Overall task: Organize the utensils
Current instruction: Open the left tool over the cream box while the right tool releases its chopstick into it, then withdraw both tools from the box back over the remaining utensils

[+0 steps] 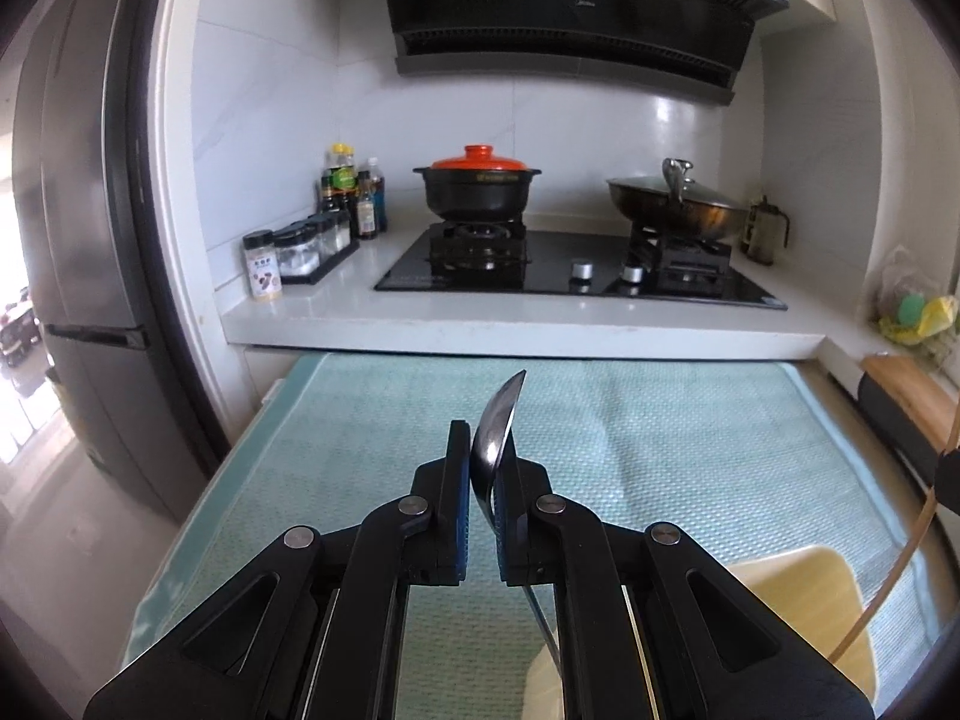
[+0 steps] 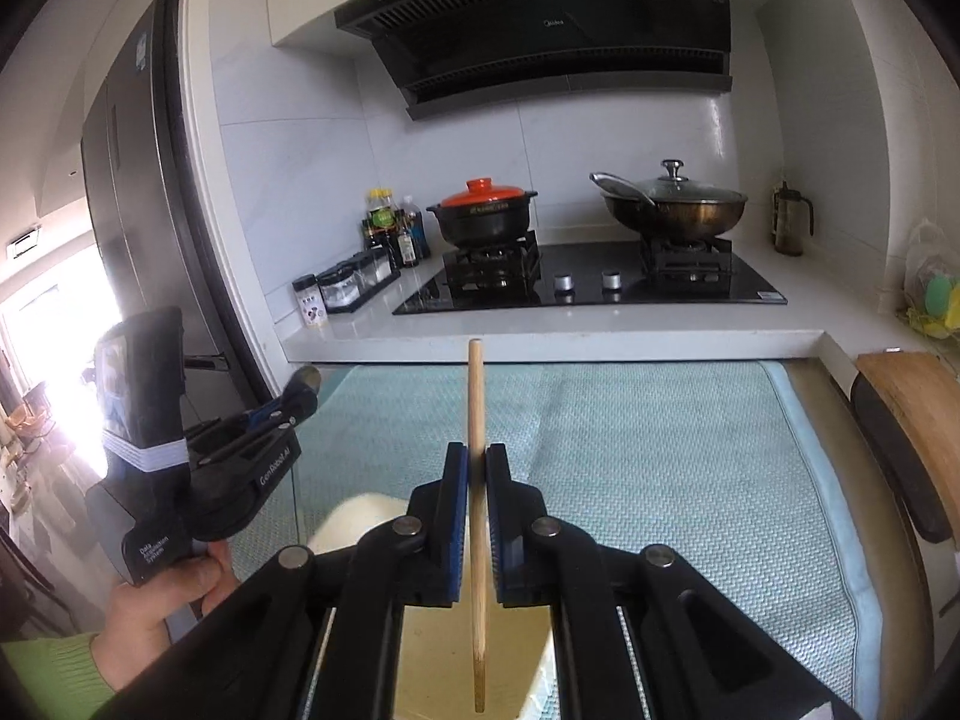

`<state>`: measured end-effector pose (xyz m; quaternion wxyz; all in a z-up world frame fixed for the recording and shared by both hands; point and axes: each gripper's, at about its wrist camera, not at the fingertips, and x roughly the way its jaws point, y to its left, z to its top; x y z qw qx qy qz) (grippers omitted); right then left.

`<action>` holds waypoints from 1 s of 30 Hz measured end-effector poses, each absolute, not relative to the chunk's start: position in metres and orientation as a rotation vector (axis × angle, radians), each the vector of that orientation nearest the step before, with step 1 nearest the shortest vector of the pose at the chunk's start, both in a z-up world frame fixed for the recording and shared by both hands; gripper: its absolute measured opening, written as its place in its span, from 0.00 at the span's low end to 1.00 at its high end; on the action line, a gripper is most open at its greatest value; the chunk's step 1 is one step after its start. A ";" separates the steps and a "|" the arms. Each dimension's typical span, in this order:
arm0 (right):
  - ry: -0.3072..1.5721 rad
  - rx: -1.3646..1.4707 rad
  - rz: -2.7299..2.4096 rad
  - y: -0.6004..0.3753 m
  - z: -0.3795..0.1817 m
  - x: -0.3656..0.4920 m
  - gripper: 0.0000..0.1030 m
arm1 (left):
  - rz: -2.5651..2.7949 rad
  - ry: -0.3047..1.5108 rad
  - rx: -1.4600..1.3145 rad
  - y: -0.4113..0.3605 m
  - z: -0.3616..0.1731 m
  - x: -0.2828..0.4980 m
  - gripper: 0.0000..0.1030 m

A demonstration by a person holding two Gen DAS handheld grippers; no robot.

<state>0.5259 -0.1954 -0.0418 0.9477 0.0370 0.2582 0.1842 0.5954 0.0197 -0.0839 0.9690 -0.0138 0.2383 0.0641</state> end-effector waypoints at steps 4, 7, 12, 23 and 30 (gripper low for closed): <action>0.560 0.075 0.359 -0.202 -0.055 0.522 0.06 | 0.146 0.479 -0.013 0.017 -0.091 0.581 0.06; 0.580 0.081 0.348 -0.205 -0.061 0.520 0.06 | 0.137 0.479 -0.024 0.016 -0.094 0.568 0.08; 0.587 0.117 0.332 -0.209 -0.065 0.517 0.09 | 0.116 0.511 -0.025 0.015 -0.098 0.559 0.13; 0.543 0.177 0.340 -0.230 -0.024 0.470 0.32 | 0.045 0.480 -0.168 0.046 -0.042 0.493 0.57; 0.467 0.140 0.330 -0.247 0.013 0.380 0.39 | 0.021 0.465 -0.172 0.084 -0.011 0.387 0.85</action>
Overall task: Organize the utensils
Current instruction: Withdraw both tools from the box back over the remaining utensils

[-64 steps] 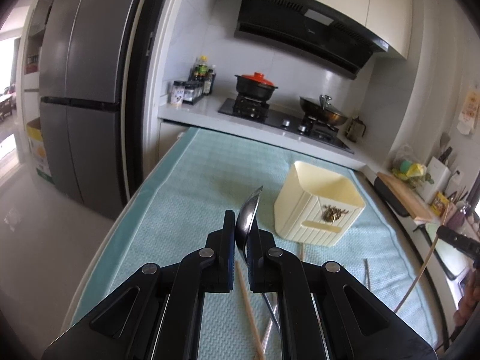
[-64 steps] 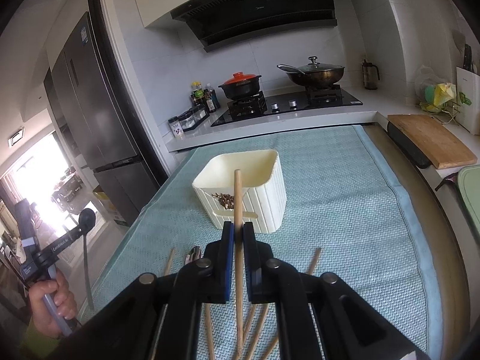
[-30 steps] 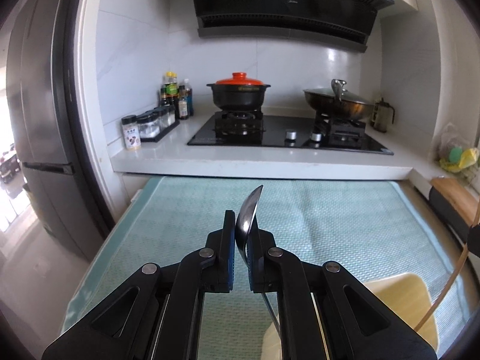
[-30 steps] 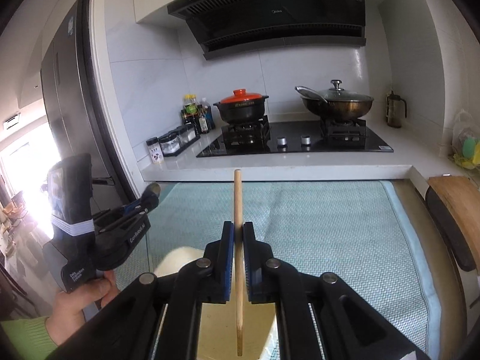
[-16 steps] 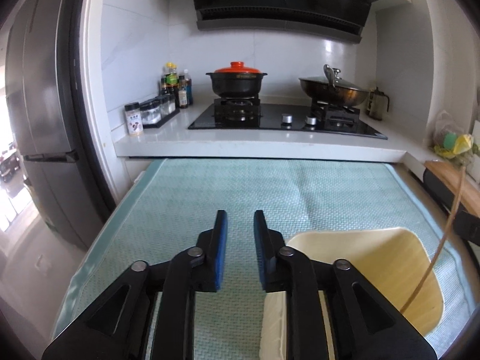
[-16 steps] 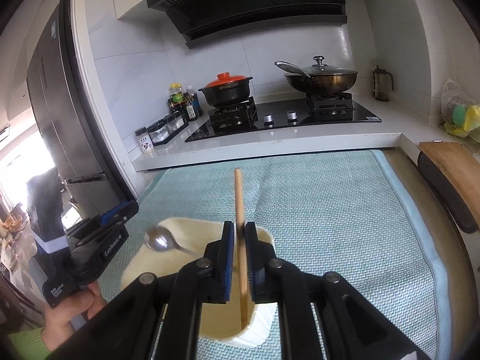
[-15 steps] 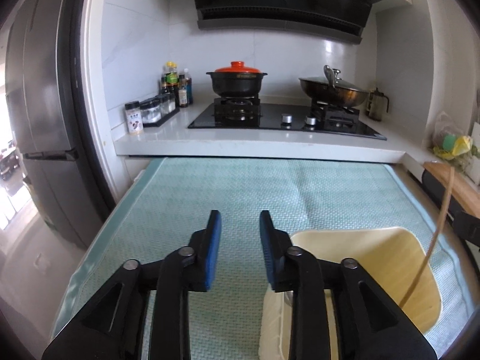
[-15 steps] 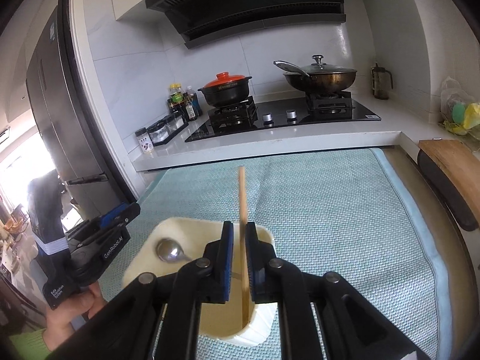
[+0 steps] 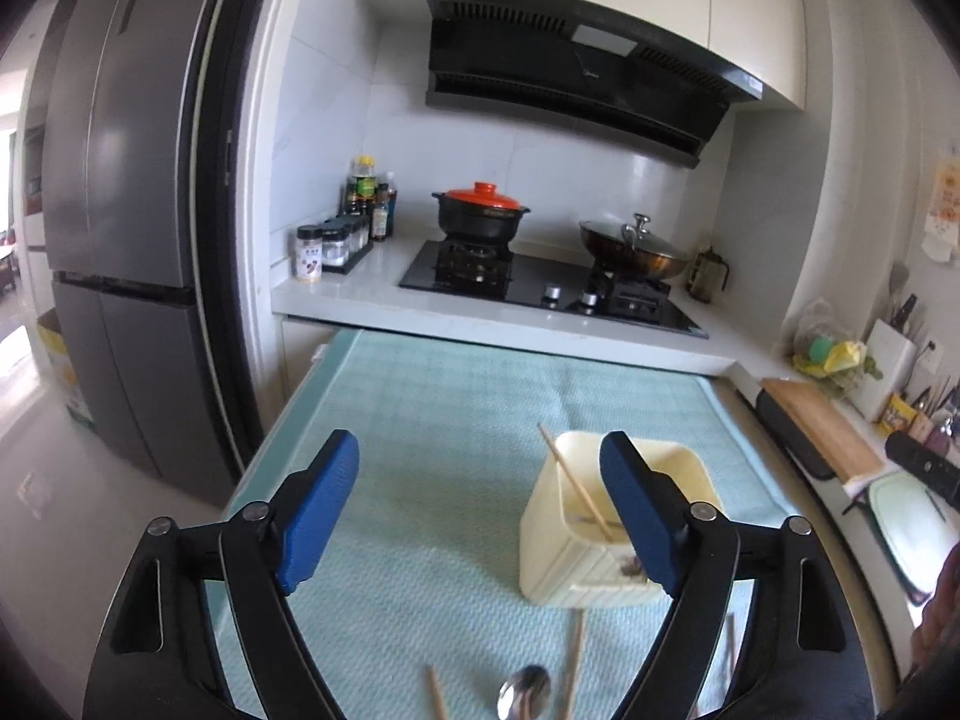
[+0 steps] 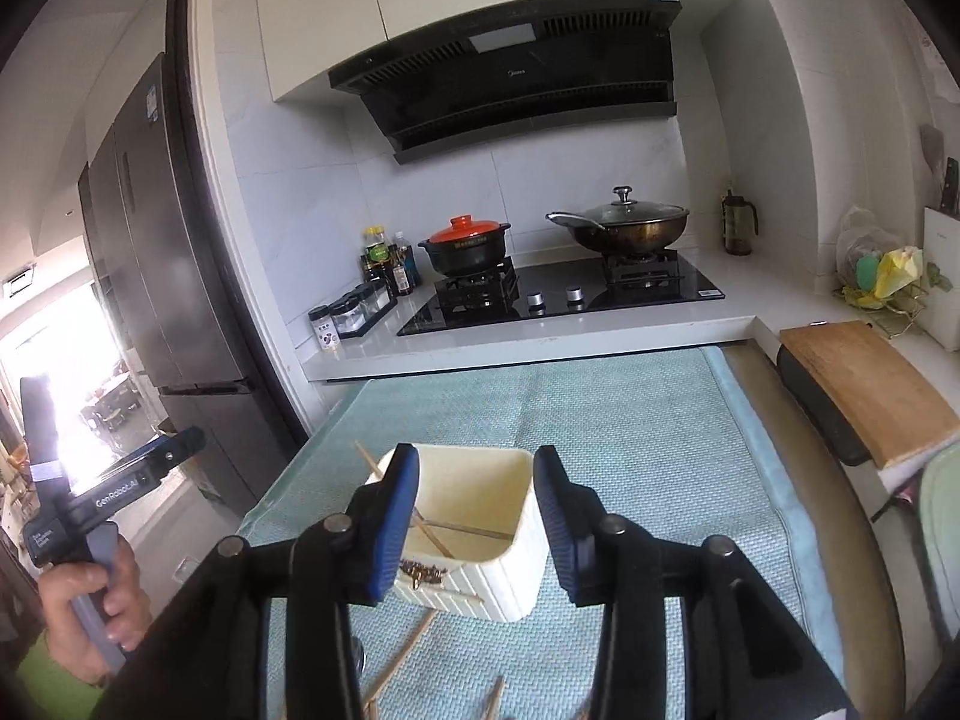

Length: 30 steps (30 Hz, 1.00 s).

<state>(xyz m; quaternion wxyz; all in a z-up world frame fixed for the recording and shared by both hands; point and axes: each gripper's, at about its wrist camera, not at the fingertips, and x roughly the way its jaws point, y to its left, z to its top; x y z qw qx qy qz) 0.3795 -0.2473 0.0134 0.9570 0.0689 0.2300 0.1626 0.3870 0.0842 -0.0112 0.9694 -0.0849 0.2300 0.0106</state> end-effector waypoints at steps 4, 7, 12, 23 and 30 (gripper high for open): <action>0.465 0.095 0.299 -0.255 0.009 0.324 0.40 | 0.023 0.526 -0.122 0.092 -0.028 0.329 0.89; 0.485 0.056 0.261 -0.258 -0.008 0.286 0.40 | 0.016 0.596 -0.114 0.092 -0.055 0.287 0.90; 0.541 0.009 0.187 -0.262 -0.051 0.232 0.40 | 0.029 0.688 -0.123 0.085 -0.100 0.230 0.90; 0.620 0.010 0.134 -0.259 -0.111 0.183 0.40 | 0.006 0.705 -0.182 0.067 -0.145 0.200 0.90; 0.624 -0.016 0.135 -0.248 -0.128 0.180 0.40 | 0.014 0.758 -0.139 0.058 -0.159 0.206 0.90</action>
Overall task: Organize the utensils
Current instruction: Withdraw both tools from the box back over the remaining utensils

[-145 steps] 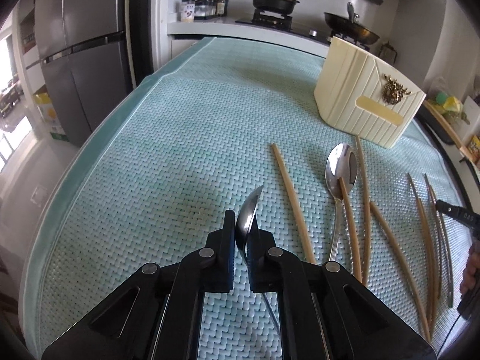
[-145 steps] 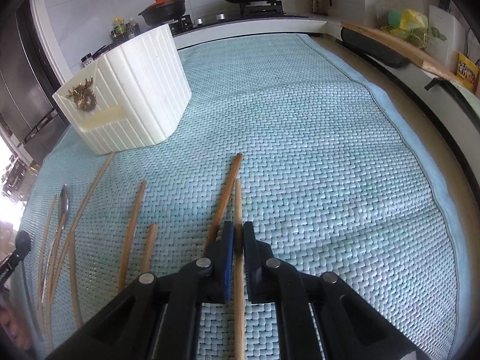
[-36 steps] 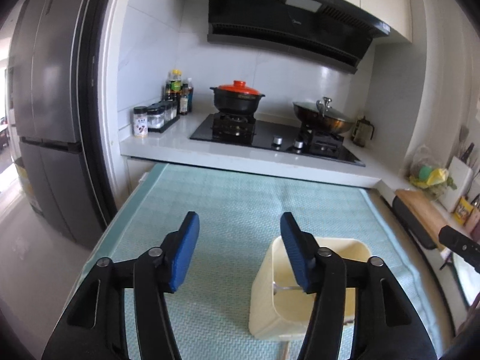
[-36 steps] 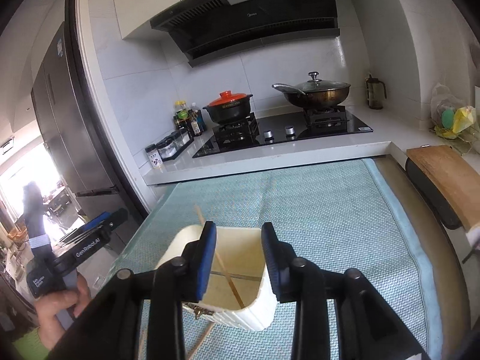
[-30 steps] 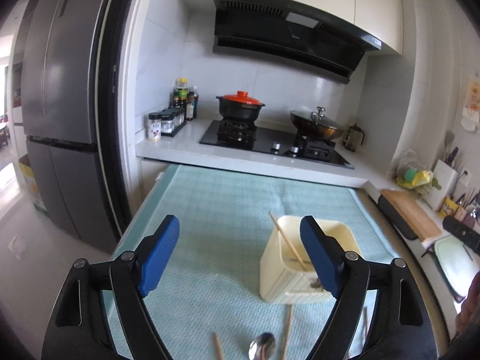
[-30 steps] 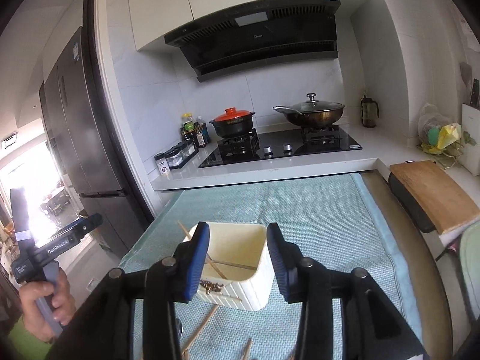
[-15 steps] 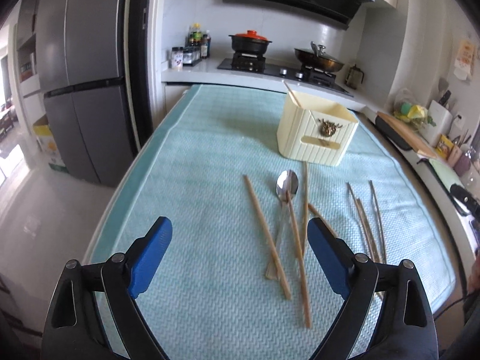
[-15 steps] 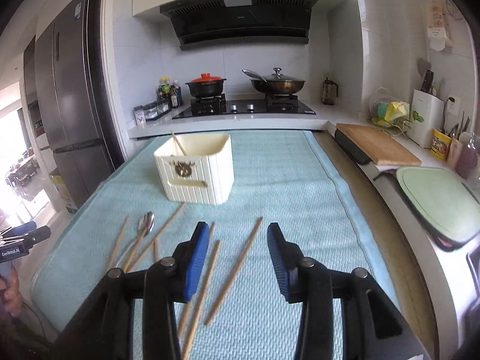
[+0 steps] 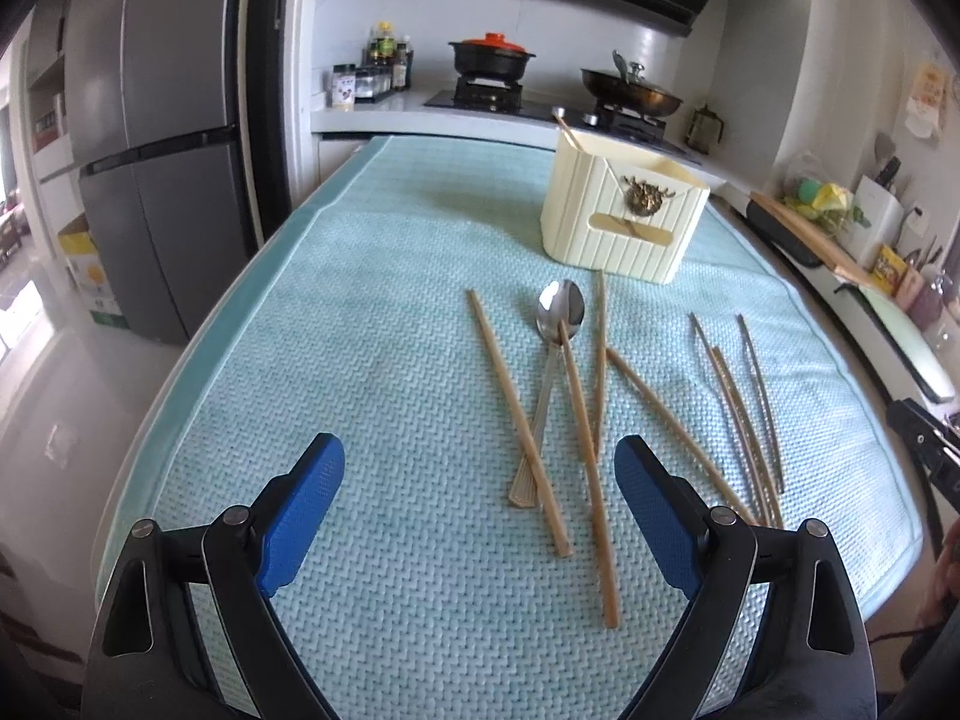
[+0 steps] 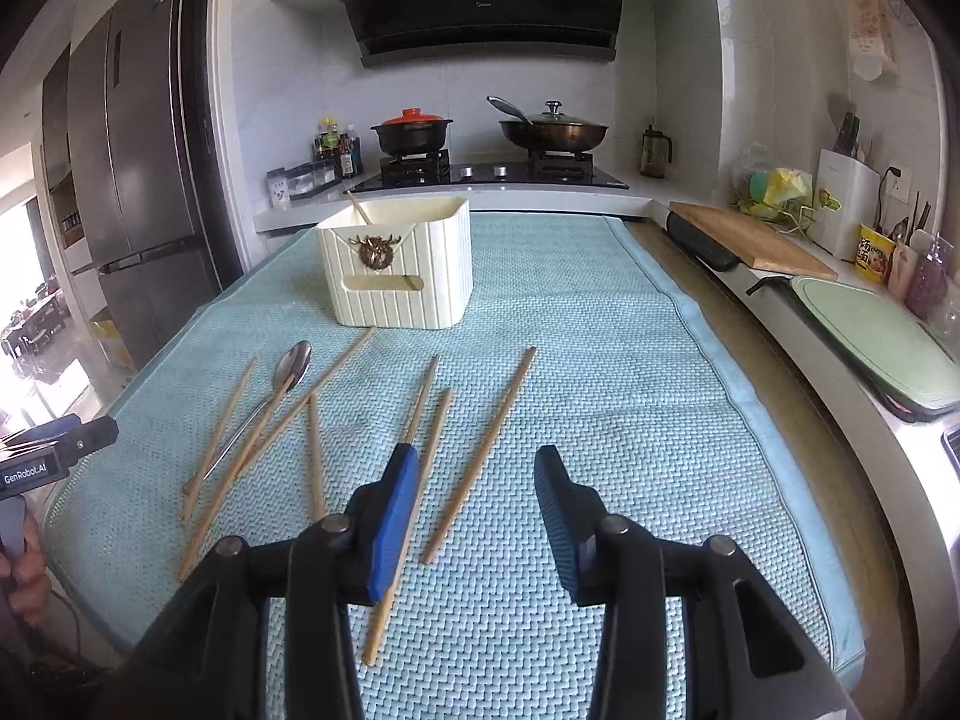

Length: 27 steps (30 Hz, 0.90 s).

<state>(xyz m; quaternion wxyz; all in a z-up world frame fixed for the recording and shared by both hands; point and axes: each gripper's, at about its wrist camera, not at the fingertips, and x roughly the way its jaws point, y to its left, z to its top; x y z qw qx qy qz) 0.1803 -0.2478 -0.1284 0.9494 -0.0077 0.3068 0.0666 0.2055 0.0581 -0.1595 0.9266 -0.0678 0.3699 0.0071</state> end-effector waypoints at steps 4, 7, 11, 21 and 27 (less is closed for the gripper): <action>0.653 0.012 0.150 -0.244 -0.138 0.184 0.40 | 0.027 0.809 -0.114 0.056 -0.170 0.208 0.96; 0.677 0.022 0.145 -0.242 -0.145 0.187 0.40 | 0.051 0.791 -0.101 0.055 -0.169 0.207 0.99; 0.700 0.037 0.151 -0.241 -0.151 0.189 0.40 | 0.056 0.784 -0.068 0.052 -0.169 0.208 0.99; 0.745 0.035 0.088 -0.248 -0.159 0.202 0.40 | 0.022 0.835 -0.155 0.066 -0.178 0.218 0.99; 0.777 0.046 0.049 -0.254 -0.166 0.215 0.40 | 0.031 0.849 -0.162 0.070 -0.178 0.230 0.99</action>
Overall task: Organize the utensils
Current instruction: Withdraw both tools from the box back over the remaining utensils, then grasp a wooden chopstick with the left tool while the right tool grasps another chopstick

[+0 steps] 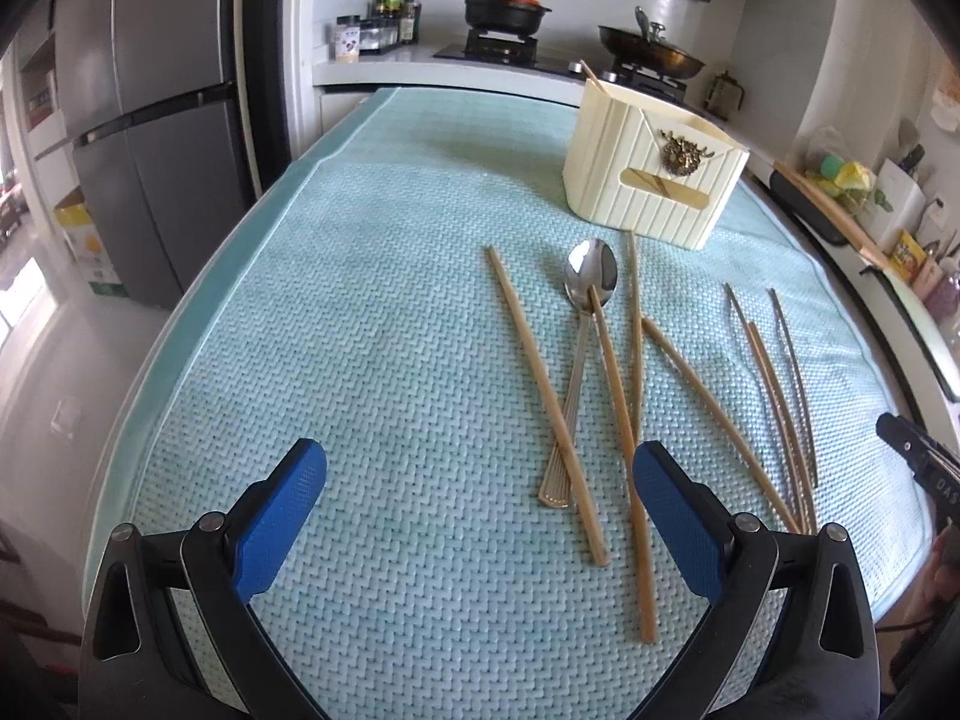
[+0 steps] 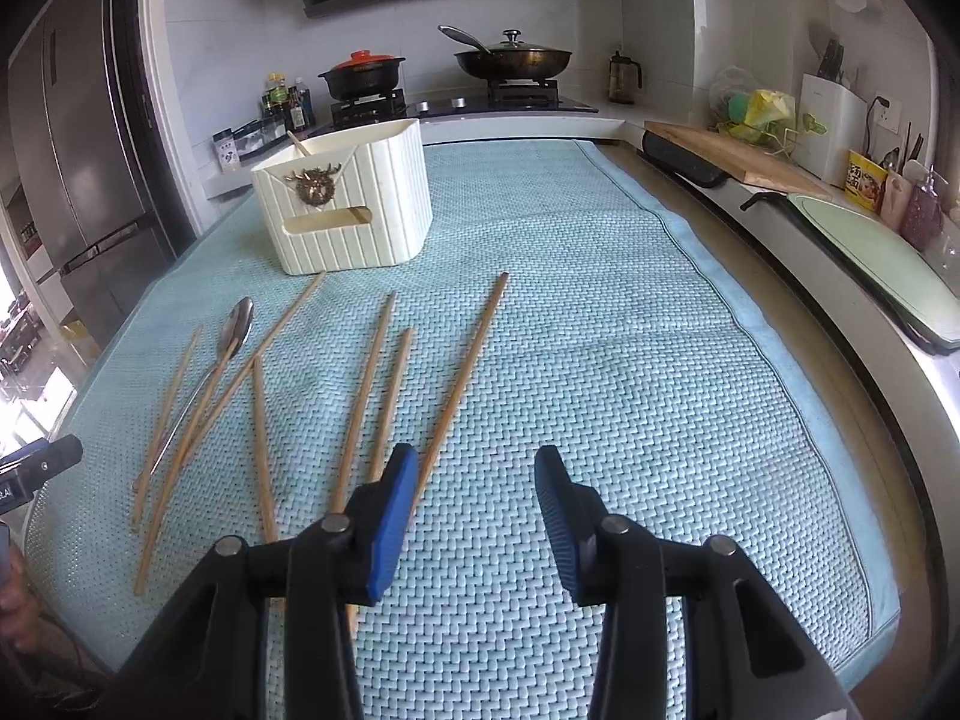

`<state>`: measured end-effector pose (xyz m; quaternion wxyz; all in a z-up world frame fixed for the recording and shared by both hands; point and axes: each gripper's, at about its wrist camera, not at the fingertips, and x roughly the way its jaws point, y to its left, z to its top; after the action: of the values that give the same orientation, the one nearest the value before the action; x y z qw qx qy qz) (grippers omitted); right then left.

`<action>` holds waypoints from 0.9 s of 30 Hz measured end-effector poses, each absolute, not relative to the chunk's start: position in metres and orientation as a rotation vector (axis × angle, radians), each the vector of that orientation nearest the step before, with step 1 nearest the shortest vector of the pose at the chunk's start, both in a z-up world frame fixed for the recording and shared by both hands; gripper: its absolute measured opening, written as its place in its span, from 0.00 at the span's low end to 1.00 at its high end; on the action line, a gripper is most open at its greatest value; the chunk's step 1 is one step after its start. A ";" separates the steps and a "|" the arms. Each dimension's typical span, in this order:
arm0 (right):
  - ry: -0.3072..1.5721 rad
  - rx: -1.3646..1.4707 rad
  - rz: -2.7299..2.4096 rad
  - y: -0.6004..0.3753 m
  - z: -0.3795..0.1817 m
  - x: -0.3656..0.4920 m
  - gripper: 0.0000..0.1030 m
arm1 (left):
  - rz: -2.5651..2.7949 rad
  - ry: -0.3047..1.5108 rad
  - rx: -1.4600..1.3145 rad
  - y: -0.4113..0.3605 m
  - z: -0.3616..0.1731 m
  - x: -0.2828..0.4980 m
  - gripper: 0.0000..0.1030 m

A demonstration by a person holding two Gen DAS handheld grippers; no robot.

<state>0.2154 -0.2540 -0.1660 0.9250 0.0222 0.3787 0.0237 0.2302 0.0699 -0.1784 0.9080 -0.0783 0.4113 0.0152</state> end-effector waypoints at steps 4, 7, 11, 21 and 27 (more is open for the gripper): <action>0.787 0.048 0.043 -0.256 -0.167 0.224 0.40 | 0.042 0.858 -0.160 0.073 -0.180 0.240 0.99; 0.802 0.055 0.043 -0.257 -0.168 0.233 0.40 | 0.047 0.869 -0.165 0.076 -0.182 0.248 0.99; 0.819 0.061 0.047 -0.258 -0.170 0.244 0.40 | 0.048 0.889 -0.185 0.082 -0.185 0.263 0.99; 0.858 0.052 0.070 -0.256 -0.176 0.279 0.40 | 0.066 0.927 -0.106 0.073 -0.193 0.326 0.99; 0.883 0.068 0.072 -0.262 -0.185 0.315 0.40 | 0.089 0.969 -0.054 0.067 -0.212 0.366 0.99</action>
<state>0.3151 -0.2619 -0.1853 0.9030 0.0327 0.4269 0.0349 0.3657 0.0669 -0.2122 0.8835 -0.0262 0.4658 0.0428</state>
